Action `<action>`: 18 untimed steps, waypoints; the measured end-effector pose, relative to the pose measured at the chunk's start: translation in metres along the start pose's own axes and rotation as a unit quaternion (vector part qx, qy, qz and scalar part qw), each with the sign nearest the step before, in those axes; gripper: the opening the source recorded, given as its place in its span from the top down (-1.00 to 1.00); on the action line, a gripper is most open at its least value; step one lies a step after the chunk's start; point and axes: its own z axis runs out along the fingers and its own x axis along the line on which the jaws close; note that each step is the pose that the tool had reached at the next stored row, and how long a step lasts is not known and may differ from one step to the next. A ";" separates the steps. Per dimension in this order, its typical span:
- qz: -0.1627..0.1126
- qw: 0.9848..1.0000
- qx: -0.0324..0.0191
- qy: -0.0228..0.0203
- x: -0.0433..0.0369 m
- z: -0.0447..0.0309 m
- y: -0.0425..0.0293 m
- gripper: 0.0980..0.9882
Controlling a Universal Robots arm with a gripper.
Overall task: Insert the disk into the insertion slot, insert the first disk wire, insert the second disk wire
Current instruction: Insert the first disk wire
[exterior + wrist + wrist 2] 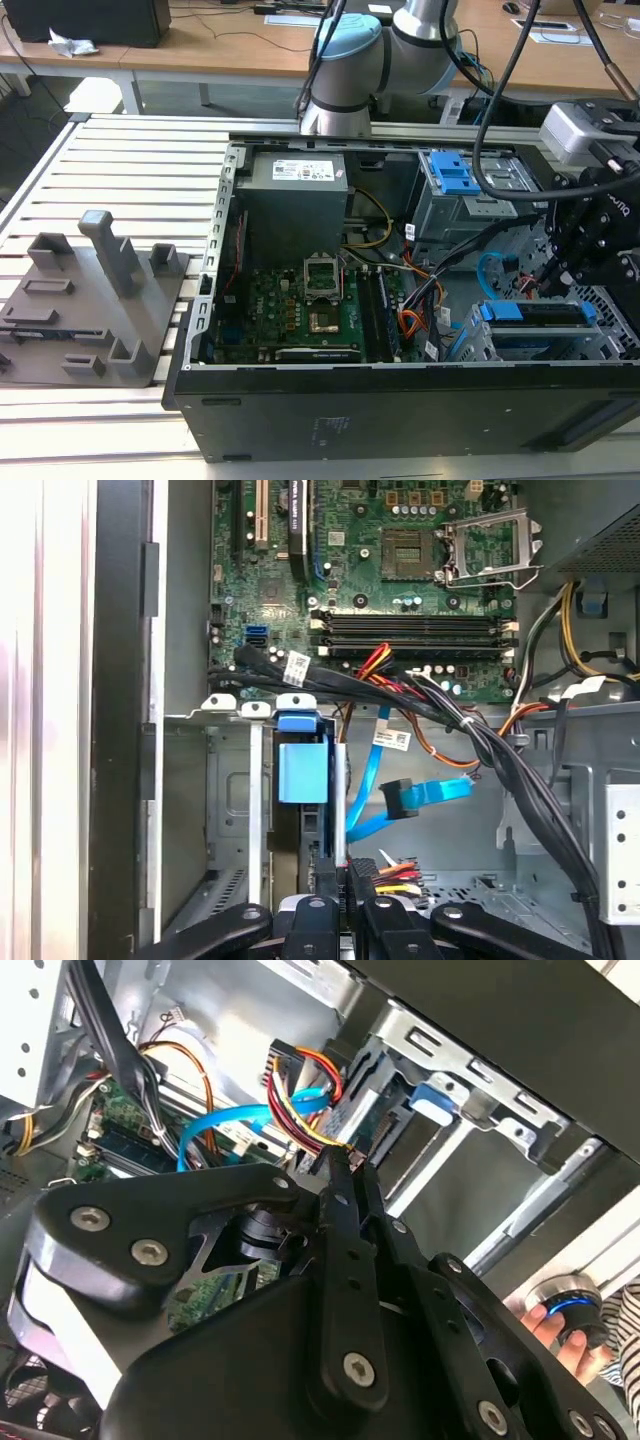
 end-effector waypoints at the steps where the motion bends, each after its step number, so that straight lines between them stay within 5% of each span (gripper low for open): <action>1: 0.000 1.000 0.000 0.000 0.0026 0.0001 0.0000 0.86; 5: 0.000 1.000 0.000 -0.001 0.0086 0.0001 -0.0001 0.86; 18: 0.000 1.000 -0.001 -0.004 0.0087 0.0059 -0.0060 0.86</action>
